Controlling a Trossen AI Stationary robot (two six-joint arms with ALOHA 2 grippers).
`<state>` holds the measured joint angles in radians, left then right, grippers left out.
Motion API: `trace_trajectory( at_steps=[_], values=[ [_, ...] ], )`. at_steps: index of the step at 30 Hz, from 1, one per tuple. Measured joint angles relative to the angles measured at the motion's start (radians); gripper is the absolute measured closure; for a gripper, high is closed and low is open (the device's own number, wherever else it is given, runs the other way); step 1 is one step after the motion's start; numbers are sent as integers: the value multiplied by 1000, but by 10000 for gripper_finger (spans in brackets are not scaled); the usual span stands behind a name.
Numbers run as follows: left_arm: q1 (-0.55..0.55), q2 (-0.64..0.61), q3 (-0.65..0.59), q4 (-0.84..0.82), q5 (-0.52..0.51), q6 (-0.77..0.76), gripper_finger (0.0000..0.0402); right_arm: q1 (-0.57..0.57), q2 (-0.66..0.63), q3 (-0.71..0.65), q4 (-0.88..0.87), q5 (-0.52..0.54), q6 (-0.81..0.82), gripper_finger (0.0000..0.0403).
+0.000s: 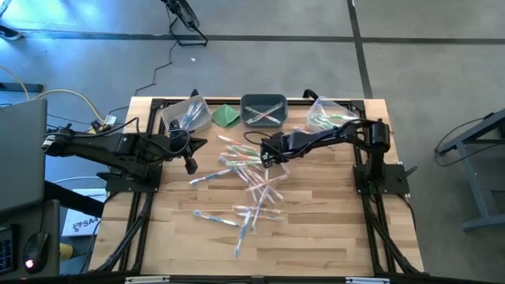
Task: Pick & Place Toothbrushes
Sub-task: Put the orange toothbrush into the blue bin
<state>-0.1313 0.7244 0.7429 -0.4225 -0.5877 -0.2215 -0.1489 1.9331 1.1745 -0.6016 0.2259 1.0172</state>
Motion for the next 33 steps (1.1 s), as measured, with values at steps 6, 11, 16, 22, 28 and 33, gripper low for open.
trace_trajectory(
  at_steps=[6,11,16,22,28,33],
  values=[
    [0,0,0,0,0,4,402,0,-46,-3,-19,-6,-29,390],
    [0,0,0,0,0,-7,402,2,-65,-2,-40,-2,-66,390],
    [0,0,0,0,0,-22,402,8,-70,-1,-45,-1,-107,390],
    [0,0,0,1,0,-49,402,8,-76,0,-51,-25,-157,390],
    [0,0,0,1,0,-50,402,3,-128,1,-59,-18,-185,390],
    [0,0,0,2,0,-50,402,3,-216,2,-78,-25,-249,390]
  ],
)
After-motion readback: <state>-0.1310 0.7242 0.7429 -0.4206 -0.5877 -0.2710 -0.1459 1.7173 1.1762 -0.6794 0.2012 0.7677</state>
